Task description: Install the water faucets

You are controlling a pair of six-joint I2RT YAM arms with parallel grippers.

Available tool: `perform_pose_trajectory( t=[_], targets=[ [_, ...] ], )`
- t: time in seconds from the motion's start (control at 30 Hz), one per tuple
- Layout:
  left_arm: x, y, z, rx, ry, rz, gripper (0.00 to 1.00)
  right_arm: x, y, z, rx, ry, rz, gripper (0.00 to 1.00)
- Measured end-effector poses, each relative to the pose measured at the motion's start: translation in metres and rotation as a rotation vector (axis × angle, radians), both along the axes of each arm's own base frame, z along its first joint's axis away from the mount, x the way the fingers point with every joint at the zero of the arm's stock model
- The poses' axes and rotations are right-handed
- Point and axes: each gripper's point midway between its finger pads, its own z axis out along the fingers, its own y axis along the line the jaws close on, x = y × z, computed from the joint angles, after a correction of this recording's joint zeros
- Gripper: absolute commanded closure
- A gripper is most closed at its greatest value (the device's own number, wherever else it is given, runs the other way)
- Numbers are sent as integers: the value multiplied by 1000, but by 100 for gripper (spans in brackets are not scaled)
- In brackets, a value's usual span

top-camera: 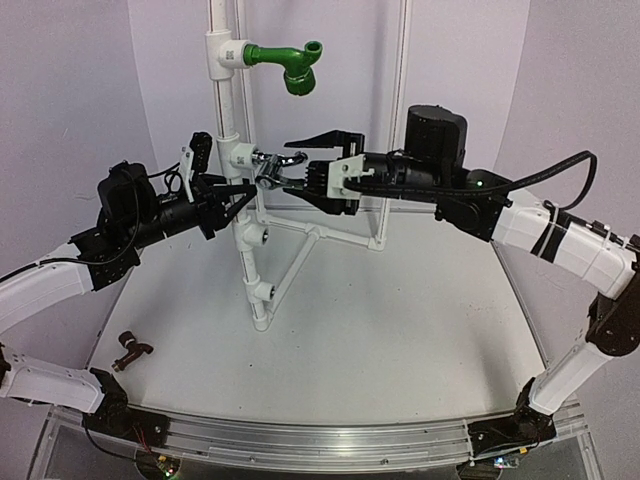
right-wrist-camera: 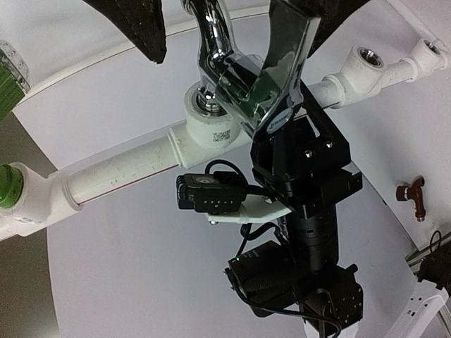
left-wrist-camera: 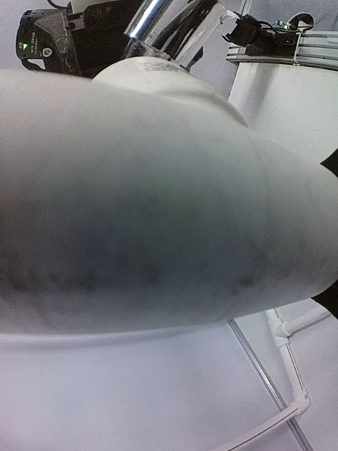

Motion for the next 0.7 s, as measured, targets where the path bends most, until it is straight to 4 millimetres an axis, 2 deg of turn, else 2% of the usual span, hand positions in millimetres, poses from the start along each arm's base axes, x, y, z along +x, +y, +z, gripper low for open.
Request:
perform_pose_trajectory(
  t=[0.27, 0.4, 0.57, 0.7],
  targets=[
    [0, 0, 0, 0, 0, 0, 100, 1, 15, 2, 10, 46, 9, 50],
    [0, 0, 0, 0, 0, -1, 100, 7, 20, -1, 17, 100, -6, 62],
    [0, 0, 0, 0, 0, -5, 100, 13, 20, 3, 58, 246, -39, 74],
    [0, 0, 0, 1, 0, -5, 100, 16, 20, 5, 101, 393, -59, 79]
  ],
)
